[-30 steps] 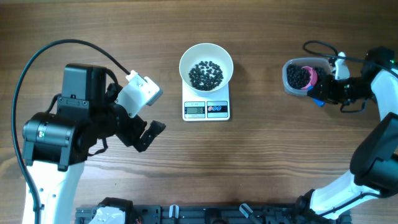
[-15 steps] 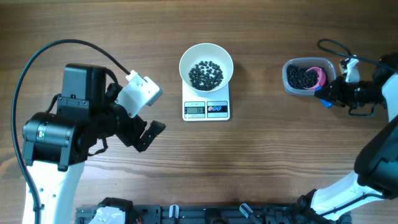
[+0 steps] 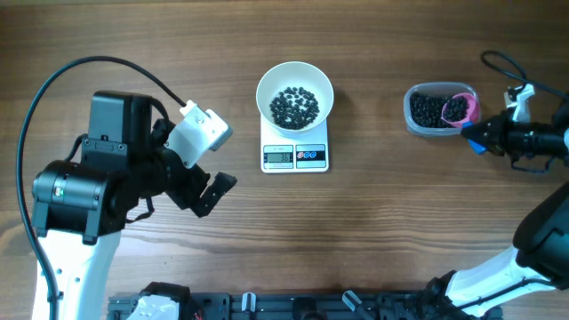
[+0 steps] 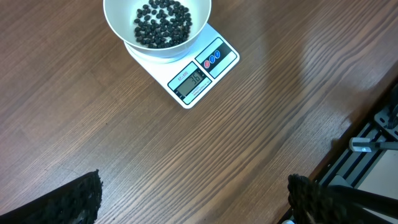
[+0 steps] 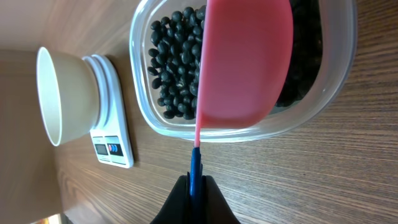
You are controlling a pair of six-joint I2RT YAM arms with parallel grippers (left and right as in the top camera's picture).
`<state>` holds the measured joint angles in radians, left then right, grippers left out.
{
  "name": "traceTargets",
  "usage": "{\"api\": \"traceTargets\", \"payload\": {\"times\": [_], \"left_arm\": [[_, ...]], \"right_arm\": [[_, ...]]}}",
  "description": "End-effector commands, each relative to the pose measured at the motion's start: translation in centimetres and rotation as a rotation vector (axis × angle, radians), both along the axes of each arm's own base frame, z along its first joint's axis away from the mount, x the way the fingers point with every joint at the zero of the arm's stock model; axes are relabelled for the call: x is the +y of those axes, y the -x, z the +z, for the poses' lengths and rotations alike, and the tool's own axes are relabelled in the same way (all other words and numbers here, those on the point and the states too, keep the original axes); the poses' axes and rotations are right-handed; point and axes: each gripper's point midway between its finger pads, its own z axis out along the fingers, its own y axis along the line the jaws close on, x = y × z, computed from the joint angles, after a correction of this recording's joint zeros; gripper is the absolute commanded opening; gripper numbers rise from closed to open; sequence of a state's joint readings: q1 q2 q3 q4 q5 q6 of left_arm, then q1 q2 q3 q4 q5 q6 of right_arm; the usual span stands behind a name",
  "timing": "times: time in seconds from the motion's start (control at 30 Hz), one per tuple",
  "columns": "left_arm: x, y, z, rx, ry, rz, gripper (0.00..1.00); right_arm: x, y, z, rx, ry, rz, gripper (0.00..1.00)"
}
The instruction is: Scoop item into bowl and weigh 150g on scale
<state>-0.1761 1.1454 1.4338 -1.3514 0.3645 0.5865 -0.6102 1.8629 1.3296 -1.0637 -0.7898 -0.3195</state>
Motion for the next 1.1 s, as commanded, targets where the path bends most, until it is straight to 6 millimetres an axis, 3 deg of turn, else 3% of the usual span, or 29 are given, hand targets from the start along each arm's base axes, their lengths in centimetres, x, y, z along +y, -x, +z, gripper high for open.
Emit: {"api": "traceTargets", "payload": {"times": [0.0,0.3,0.77,1.07], "left_arm": [[0.0,-0.1,0.7,-0.023,0.009,-0.008,1.00],[0.0,-0.1,0.7,-0.023,0.009,-0.008,1.00],[0.0,-0.1,0.7,-0.023,0.009,-0.008,1.00],[0.0,-0.1,0.7,-0.023,0.009,-0.008,1.00]], "right_arm": [[0.6,0.1,0.0,-0.019,-0.077,-0.003,0.04],[1.5,-0.3,1.3,-0.059,-0.157,-0.008,0.04],[3.1,-1.7,4.9,-0.192,-0.361,-0.022,0.04],[6.0,-2.2,6.1,-0.204,-0.436,0.033,0.04]]}}
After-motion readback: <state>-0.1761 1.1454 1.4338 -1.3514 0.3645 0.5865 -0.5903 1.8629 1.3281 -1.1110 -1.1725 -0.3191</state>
